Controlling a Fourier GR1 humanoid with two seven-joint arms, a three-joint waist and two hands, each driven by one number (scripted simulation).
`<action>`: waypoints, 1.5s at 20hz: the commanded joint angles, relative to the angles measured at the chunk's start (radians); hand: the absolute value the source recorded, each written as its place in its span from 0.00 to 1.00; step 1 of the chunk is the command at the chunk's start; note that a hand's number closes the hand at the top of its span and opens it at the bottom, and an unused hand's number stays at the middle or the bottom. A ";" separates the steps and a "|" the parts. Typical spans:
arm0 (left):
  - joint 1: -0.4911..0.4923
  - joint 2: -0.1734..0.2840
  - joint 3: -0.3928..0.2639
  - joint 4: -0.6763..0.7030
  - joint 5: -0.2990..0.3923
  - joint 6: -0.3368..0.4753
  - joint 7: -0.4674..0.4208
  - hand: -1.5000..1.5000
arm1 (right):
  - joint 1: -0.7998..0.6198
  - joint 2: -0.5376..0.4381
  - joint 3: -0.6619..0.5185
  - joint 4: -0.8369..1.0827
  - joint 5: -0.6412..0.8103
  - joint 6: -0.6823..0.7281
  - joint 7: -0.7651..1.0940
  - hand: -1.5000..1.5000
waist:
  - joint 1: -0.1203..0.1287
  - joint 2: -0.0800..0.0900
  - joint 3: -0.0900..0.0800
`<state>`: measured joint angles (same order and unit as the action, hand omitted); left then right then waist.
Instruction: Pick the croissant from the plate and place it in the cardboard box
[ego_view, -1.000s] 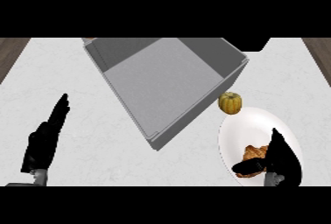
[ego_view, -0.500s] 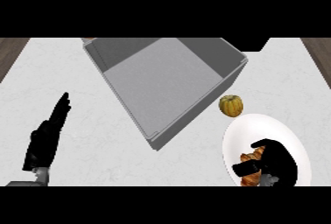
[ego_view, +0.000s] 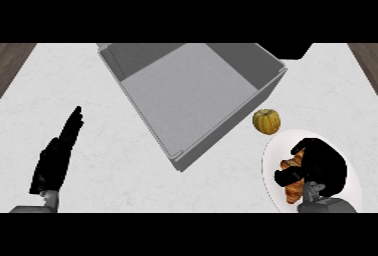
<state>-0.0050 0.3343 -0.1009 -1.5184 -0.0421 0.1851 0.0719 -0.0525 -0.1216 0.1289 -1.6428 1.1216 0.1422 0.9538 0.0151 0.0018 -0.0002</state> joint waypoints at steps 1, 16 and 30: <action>-0.027 -0.018 -0.014 0.021 0.005 -0.015 -0.023 0.50 | -0.118 -0.139 0.060 0.046 -0.070 0.092 -0.276 1.00 | 0.027 0.012 0.001; 0.020 -0.034 -0.017 -0.031 -0.038 0.001 0.010 0.50 | -0.498 -0.202 -0.131 0.267 -0.312 -0.029 -0.803 1.00 | 0.000 -0.003 0.002; -0.013 -0.051 0.031 -0.016 -0.045 -0.028 0.048 0.50 | -0.801 -0.032 -0.141 0.284 -0.451 0.030 -0.742 1.00 | -0.006 -0.002 0.000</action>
<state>-0.0064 0.2976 -0.0694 -1.5237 -0.0713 0.1575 0.0859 -0.7656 -0.1950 -0.0149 -1.3969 0.6715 0.1789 0.1731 0.0088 -0.0002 -0.0002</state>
